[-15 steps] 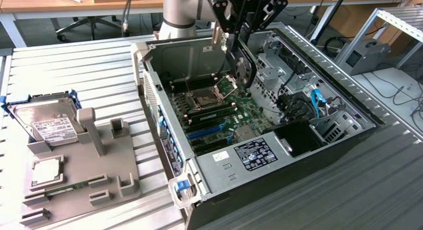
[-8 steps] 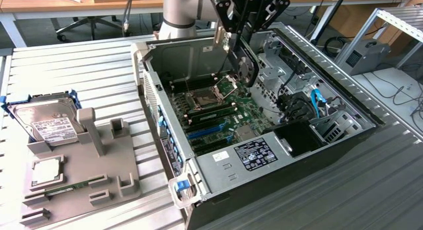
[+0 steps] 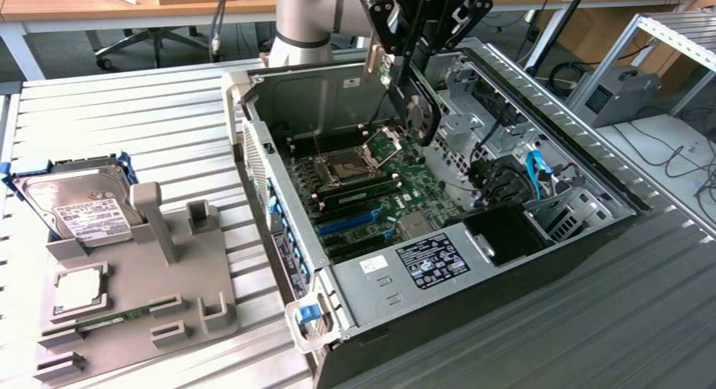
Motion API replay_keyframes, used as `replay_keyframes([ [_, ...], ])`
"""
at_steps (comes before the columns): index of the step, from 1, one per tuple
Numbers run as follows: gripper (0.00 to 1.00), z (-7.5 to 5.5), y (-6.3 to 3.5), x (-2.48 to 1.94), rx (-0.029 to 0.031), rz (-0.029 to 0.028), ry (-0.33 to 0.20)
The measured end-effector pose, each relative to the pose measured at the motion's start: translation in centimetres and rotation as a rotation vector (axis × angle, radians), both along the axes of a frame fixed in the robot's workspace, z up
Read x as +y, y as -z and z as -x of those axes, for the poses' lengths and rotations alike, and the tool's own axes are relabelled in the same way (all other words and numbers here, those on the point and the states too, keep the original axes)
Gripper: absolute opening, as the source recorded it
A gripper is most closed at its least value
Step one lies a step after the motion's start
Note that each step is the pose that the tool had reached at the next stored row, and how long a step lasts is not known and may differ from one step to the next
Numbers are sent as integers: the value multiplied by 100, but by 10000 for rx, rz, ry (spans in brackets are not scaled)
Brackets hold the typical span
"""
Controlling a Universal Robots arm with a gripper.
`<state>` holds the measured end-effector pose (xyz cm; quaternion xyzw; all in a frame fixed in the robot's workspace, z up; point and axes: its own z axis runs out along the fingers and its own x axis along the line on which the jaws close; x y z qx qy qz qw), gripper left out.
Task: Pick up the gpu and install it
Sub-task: 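Pick up the gpu and move the gpu toward the slot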
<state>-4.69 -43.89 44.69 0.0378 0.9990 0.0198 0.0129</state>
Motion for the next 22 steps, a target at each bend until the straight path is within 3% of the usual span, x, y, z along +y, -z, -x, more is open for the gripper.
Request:
replay_keyframes([
  [10, 26, -26, 57, 40, 3, -1, -1],
  [22, 26, -129, 123, 47, 14, 0, 0],
])
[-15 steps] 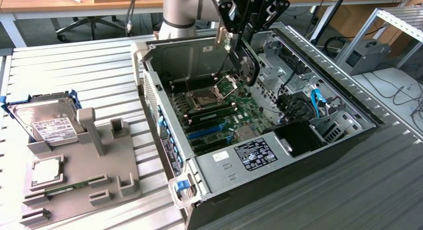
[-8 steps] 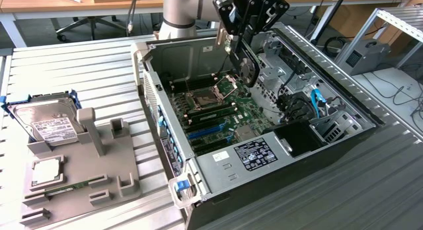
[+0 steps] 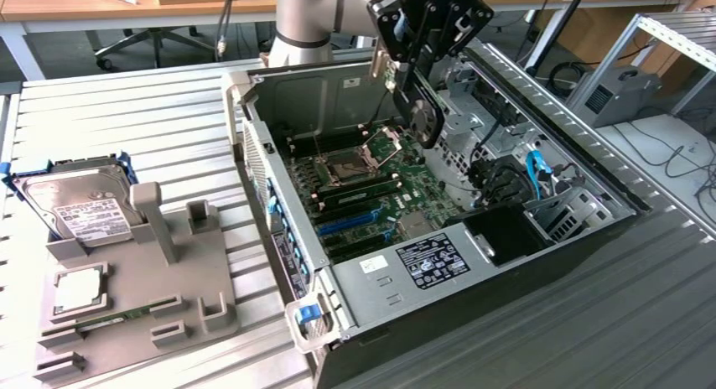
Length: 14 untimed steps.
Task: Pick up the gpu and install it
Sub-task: 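Pick up the gpu and move the gpu toward the slot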
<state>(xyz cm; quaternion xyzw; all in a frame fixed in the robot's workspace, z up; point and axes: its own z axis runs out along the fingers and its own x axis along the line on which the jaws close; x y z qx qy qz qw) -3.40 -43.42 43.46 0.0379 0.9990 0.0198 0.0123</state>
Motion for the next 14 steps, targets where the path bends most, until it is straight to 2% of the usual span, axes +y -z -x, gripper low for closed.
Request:
replay_keyframes([
  [14, 26, -158, 43, 14, 19, -1, 0],
])
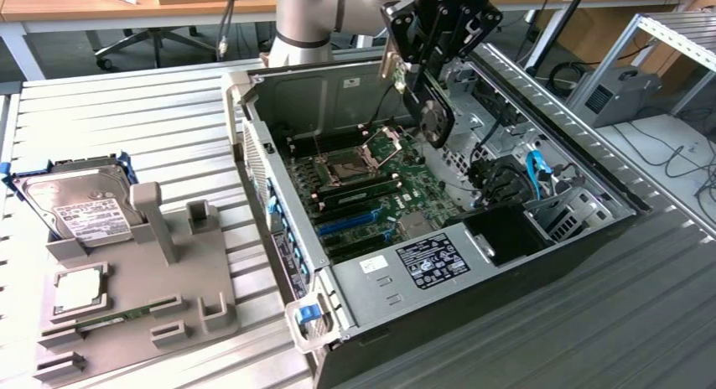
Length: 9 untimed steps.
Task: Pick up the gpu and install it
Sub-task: 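Pick up the gpu and move the gpu toward the slot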
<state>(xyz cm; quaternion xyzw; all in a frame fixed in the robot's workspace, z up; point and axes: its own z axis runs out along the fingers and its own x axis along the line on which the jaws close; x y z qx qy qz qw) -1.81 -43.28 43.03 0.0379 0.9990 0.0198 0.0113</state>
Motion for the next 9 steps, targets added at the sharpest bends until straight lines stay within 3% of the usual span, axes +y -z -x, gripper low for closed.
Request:
replay_keyframes([
  [9, 26, -81, 27, 3, 4, 2, -1],
])
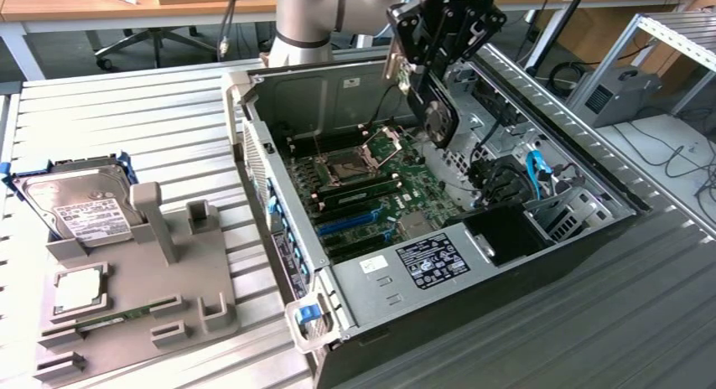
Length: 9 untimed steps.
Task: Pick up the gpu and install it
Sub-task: 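Pick up the gpu and move the gpu toward the slot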
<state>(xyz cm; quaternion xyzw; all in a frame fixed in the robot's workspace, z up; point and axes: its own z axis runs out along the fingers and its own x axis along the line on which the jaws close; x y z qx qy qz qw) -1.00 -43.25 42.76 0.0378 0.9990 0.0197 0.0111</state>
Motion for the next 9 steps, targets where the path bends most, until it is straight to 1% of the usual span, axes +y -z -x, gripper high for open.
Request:
replay_keyframes([
  [9, 26, -111, 20, 6, 11, -1, 1],
])
